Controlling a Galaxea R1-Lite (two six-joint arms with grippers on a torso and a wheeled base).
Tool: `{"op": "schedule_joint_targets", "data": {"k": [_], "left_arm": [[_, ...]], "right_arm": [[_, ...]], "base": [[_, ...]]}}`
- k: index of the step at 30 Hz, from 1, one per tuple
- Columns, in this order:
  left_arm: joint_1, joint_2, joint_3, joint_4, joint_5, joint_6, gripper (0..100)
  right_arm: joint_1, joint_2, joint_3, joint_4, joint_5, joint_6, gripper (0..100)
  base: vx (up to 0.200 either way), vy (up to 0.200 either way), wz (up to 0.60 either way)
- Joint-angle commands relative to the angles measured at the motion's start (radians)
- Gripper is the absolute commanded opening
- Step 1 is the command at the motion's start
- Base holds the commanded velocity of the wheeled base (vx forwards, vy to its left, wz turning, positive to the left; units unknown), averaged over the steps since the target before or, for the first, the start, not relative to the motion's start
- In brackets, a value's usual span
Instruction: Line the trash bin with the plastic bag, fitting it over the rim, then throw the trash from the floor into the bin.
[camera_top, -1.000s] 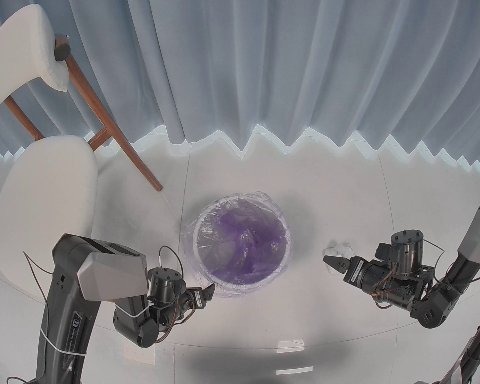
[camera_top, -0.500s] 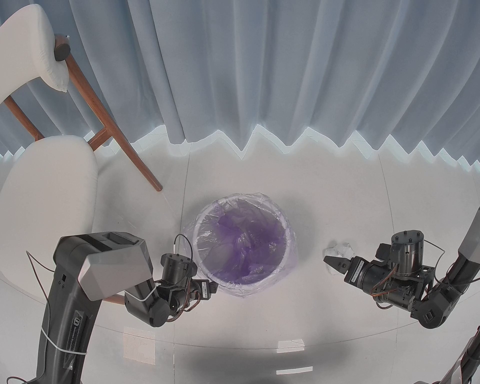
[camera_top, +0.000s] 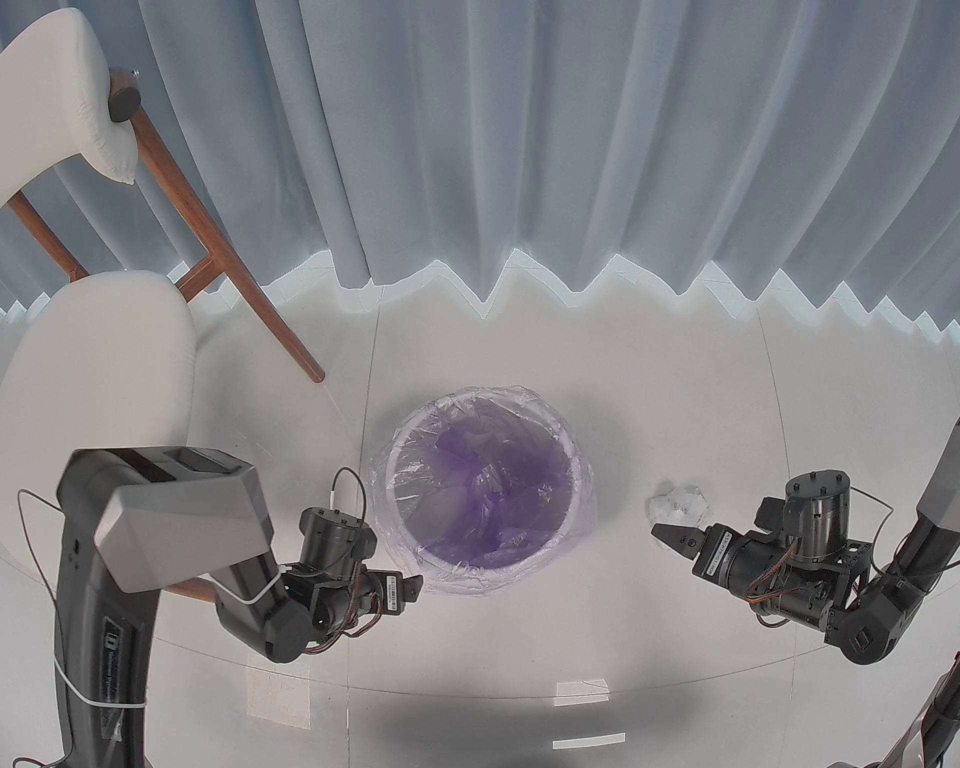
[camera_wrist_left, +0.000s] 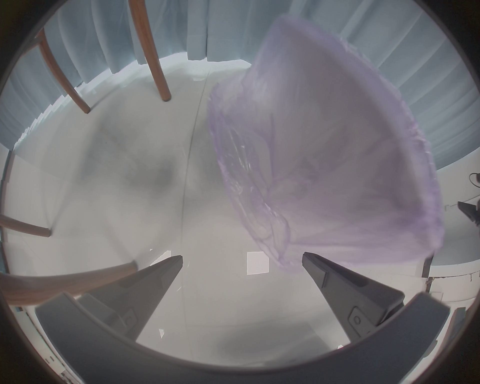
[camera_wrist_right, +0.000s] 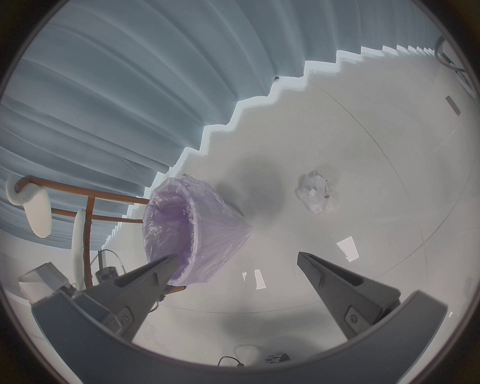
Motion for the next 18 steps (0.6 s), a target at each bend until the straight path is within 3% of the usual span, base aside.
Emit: {"op": "schedule_joint_targets", "data": {"k": [1, 9, 18], "left_arm": [[-0.015, -0.317, 0.272, -0.011, -0.005, -0.004, 100], [-0.021, -0.714, 0.547, -0.081, -0.005, -0.008, 100], [0.039, -1.139, 0.636, -0.069, -0.042, -0.011, 100]], "right_arm": [[-0.001, 0.01, 0.035, -0.014, -0.014, -0.008, 100], [0.001, 0.03, 0.159, -0.176, -0.034, -0.046, 100], [0.004, -0.036, 0.349, -0.428, -0.034, -0.106, 100]], "base": [[0.0, 0.0, 0.0], [0.0, 0.0, 0.0], [0.0, 0.0, 0.0]]}}
